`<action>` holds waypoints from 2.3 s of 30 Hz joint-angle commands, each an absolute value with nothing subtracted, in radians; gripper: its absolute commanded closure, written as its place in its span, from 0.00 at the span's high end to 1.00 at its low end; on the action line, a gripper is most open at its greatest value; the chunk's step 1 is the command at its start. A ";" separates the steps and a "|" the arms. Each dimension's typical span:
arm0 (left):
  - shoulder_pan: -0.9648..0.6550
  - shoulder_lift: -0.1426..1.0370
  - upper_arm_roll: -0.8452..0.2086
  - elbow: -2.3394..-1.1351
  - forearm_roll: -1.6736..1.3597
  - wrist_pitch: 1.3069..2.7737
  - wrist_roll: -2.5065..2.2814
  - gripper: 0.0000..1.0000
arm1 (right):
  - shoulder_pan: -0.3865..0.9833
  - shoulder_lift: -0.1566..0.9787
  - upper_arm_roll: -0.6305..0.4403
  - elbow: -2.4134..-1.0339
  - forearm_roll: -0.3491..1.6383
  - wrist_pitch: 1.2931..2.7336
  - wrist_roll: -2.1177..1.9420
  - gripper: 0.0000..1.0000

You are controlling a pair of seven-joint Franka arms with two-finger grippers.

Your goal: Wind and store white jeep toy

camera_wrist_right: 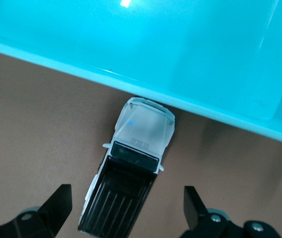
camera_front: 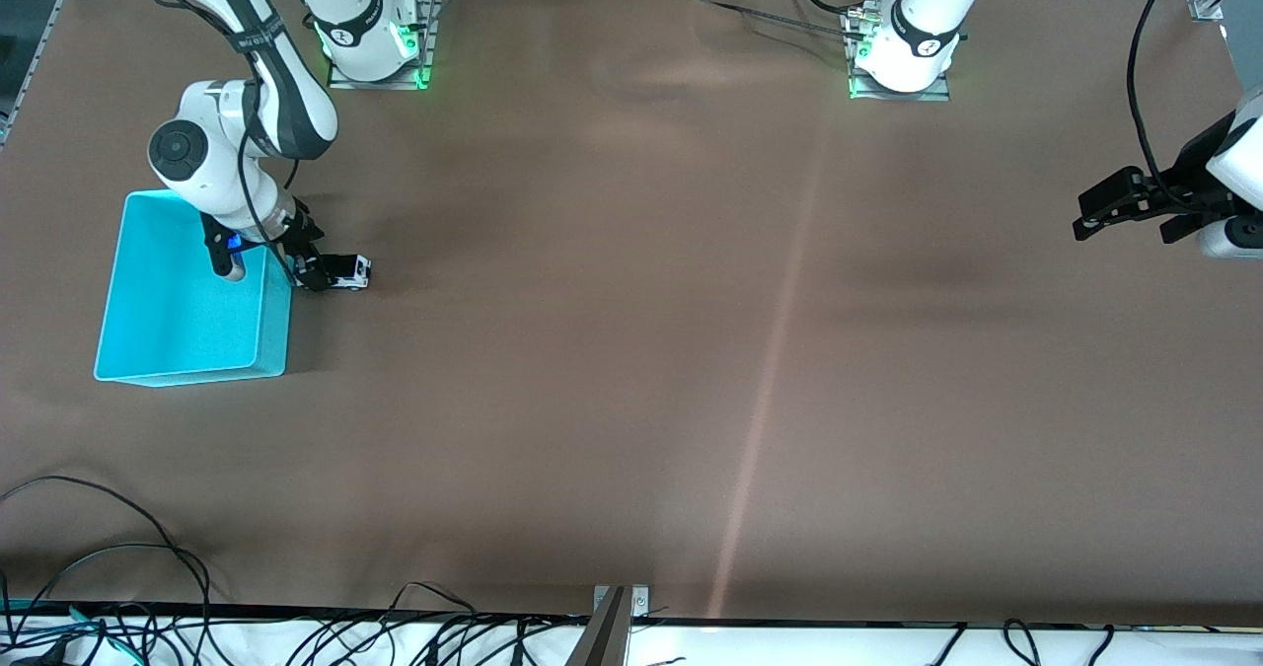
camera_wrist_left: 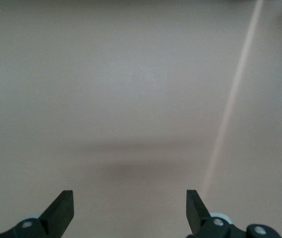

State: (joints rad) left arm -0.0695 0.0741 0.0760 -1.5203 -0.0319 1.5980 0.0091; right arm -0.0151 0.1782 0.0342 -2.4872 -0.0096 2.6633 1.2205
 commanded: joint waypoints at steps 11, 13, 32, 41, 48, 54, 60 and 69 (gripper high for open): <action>-0.080 0.084 0.078 -1.496 -0.005 1.578 0.031 1.00 | -0.017 0.253 0.040 -2.487 0.000 2.752 1.315 1.00; -0.078 0.089 0.078 -1.496 -0.005 1.578 0.031 1.00 | -0.015 0.274 0.040 -2.487 0.000 2.776 1.316 1.00; -0.078 0.089 0.078 -1.494 -0.005 1.578 0.031 1.00 | -0.011 0.095 0.040 -2.484 -0.005 2.617 1.316 0.13; -0.078 0.091 0.078 -1.496 -0.005 1.578 0.031 1.00 | -0.011 0.008 0.043 -2.467 0.000 2.507 1.315 0.00; -0.078 0.091 0.078 -1.494 -0.005 1.578 0.031 1.00 | -0.011 0.003 0.044 -2.457 -0.002 2.503 1.295 0.00; -0.078 0.089 0.078 -1.496 -0.005 1.578 0.031 1.00 | -0.012 -0.003 0.044 -2.378 -0.002 2.387 1.194 0.00; -0.078 0.089 0.078 -1.496 -0.005 1.578 0.031 1.00 | -0.012 -0.006 0.045 -2.272 0.003 2.223 1.022 0.00; -0.078 0.090 0.078 -1.496 -0.005 1.578 0.031 1.00 | -0.017 -0.014 0.038 -2.169 -0.015 2.065 0.686 0.00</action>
State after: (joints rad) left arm -0.0706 0.0780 0.0759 -1.5203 -0.0318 1.5980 0.0123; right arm -0.0098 -0.0006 0.0403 -2.2186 -0.0082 2.1539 0.8864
